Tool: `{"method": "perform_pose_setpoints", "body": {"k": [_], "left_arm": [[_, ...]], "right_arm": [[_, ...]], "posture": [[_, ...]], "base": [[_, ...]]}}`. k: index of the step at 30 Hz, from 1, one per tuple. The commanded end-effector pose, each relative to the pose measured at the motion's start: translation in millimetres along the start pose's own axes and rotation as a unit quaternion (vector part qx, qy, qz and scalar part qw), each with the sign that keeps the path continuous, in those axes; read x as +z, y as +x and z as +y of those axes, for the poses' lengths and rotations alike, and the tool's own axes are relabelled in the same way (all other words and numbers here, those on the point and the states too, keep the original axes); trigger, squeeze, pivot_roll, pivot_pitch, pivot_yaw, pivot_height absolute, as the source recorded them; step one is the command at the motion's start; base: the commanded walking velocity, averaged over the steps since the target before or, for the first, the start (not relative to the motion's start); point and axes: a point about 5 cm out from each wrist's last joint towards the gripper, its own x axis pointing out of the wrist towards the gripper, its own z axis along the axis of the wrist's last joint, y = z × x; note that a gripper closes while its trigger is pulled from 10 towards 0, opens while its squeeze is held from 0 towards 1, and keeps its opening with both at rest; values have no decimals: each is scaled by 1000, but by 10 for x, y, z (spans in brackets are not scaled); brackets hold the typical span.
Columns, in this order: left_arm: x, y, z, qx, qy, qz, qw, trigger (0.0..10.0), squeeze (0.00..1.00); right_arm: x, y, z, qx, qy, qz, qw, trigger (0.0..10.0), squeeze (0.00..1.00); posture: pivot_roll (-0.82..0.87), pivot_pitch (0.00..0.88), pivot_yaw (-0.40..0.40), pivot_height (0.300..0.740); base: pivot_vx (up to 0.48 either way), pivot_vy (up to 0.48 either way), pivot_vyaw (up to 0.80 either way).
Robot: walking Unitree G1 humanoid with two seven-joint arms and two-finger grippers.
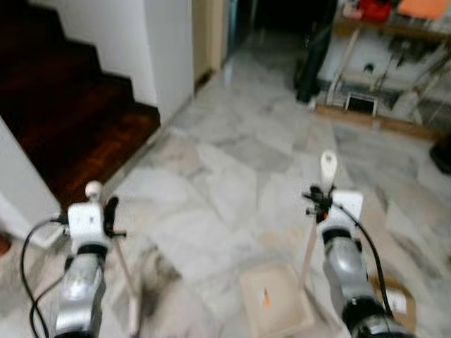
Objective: Sweep floor
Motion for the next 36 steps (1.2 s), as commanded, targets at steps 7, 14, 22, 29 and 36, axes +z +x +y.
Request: {"method": "perform_pose_setpoints", "body": {"k": [7,14,22,29,36], "left_arm": [[33,35,-121,-19,-12,-8,1000,10000,0],[37,41,-125,-21,-12,-7,1000,10000,0],[38,38,-124,-21,-12,-7,1000,10000,0],[31,22,-126,-20,-11,-6,1000,10000,0],[28,15,-110,-17,-11,-5,1000,10000,0]], "right_arm": [[46,17,-53,-10,4,-12,1000,10000,0],[42,13,-35,-8,5,-11,1000,10000,0],[36,9,-29,-7,2,-10,1000,10000,0],[33,6,-13,-5,3,-10,1000,10000,0],[34,9,-9,-6,4,-10,1000,10000,0]], "posture": [[52,0,-14,740],[54,0,-13,740],[56,0,-14,740],[61,0,-14,740],[61,0,-13,740]], "base": [[392,0,0],[391,0,0],[388,0,0],[388,0,0],[387,0,0]]}}
